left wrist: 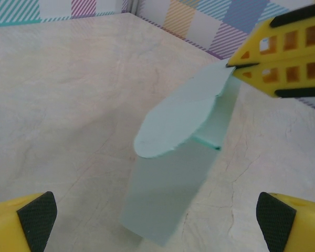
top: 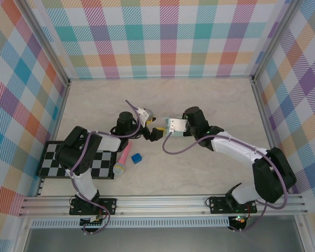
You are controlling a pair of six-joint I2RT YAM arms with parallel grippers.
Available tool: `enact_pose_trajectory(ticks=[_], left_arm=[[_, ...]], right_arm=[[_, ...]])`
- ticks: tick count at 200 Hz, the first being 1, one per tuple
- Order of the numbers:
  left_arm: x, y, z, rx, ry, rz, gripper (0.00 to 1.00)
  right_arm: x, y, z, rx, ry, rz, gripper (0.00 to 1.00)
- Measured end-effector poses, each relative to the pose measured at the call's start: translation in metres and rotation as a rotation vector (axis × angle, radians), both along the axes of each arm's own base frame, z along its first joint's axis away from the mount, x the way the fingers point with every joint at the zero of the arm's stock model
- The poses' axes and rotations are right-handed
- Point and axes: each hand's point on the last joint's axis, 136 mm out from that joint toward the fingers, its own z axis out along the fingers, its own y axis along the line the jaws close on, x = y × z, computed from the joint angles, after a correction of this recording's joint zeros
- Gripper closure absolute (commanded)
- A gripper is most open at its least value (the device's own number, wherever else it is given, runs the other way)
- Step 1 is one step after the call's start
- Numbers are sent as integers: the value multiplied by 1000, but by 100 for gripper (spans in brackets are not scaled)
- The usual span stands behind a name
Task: Fold the paper box
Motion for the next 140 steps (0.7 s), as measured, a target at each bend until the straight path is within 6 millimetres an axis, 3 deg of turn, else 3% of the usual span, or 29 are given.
enact_pose_trajectory(ticks=[38,61,92,105,118,140], left_arm=[[-8,-11,3,34,-98,-48,0],[-15,-25,15,13,-160,-80,0],[-37,-47,17,19,-202,-154,3],[-41,-52,17,20,-207,-168,10],[-44,-54,17,20,-211,-176,26],[-41,-55,21,19,-243,-161,43]], right_arm=[[-13,-6,31,85,-68,65,100],[-25,-11,37,106,-88,102,100],[-32,-9,44,125,-90,132,100],[-34,-9,45,131,-88,134,100],[-36,-9,45,133,-83,139,100],[-38,-9,43,131,-71,146,100]])
